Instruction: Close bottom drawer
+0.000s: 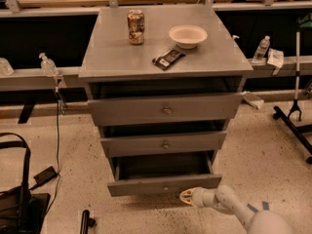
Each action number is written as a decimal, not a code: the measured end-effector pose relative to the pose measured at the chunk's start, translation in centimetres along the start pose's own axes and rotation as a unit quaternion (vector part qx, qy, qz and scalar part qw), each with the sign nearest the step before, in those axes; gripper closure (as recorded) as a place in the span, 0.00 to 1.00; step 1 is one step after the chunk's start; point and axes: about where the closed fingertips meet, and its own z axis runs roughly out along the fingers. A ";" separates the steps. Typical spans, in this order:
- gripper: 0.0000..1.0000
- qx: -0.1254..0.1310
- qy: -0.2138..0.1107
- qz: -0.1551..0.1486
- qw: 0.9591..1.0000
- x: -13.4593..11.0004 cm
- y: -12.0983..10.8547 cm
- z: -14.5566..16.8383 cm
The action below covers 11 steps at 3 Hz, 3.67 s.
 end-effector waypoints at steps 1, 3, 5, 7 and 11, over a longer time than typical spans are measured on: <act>1.00 -0.016 -0.007 -0.003 1.000 0.0 0.1 0.9; 1.00 -0.028 -0.039 -0.017 0.999 -1.3 -2.3 4.4; 1.00 -0.005 -0.044 -0.022 0.999 -1.1 -4.8 3.6; 1.00 -0.006 -0.056 -0.020 0.998 -1.0 -3.5 1.1; 1.00 -0.016 -0.039 -0.042 0.998 -0.3 -6.7 4.7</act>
Offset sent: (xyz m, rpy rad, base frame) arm 0.0897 0.0108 -0.0105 0.0356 -0.0415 0.0784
